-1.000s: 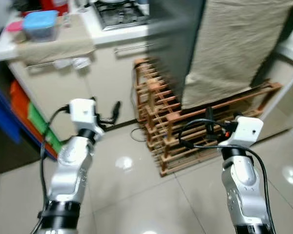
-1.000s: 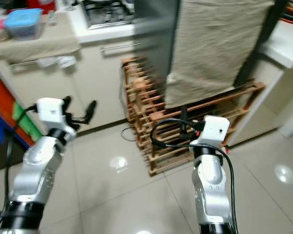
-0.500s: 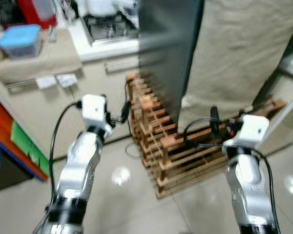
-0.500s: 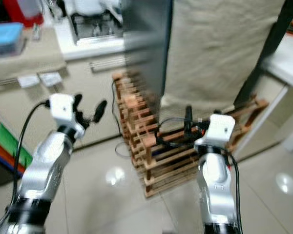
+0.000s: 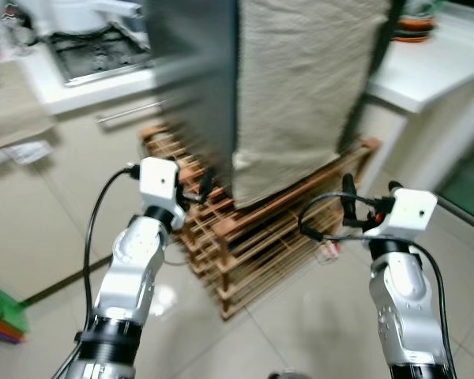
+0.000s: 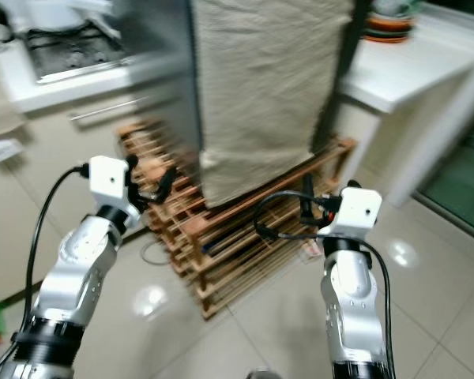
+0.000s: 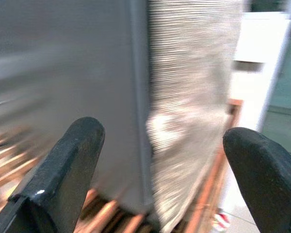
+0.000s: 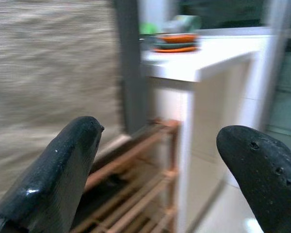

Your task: Restocking fridge

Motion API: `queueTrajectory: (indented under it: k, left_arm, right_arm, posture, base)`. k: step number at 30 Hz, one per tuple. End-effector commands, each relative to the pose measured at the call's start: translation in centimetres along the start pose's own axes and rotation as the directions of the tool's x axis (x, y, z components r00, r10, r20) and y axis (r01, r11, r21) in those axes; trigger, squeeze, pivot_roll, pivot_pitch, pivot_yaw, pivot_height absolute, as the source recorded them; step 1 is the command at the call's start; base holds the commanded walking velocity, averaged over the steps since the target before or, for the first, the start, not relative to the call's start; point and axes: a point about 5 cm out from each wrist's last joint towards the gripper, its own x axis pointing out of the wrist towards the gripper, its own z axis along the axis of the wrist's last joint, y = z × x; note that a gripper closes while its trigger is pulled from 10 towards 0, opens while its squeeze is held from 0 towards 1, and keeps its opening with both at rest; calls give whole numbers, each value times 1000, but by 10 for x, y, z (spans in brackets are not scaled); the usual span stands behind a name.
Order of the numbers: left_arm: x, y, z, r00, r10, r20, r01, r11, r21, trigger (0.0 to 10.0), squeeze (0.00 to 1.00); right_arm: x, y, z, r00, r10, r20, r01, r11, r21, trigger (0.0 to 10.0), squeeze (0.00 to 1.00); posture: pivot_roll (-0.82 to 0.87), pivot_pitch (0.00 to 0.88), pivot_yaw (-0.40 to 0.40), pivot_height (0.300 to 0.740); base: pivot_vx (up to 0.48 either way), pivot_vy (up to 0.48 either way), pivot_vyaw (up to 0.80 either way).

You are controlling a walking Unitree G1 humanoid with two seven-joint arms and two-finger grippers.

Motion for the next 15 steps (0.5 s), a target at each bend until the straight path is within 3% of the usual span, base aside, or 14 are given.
queueTrajectory:
  k: [1, 11, 15]
  left_arm:
    - [1, 3, 3, 1000, -3, 13, 3, 1000, 21, 10000, 0]
    - [4, 5, 2, 999, 33, 9, -33, 999, 9, 10000, 0]
    - [4, 5, 2, 999, 40, 4, -40, 999, 17, 10000, 0]
  right_arm:
    - [2, 3, 1, 1000, 9, 0, -9, 1000, 11, 10000, 0]
    - [4, 1, 1, 1000, 9, 3, -9, 1000, -3, 10000, 0]
    - [4, 0, 2, 1000, 8, 6, -8, 1000, -5, 10000, 0]
  posture:
    - [-93, 0, 24, 740]
    - [-95, 0, 22, 740]
    - [-95, 0, 20, 740]
  base:
    - [0, 458, -800]
    - [0, 416, -792]
    - [0, 0, -614]
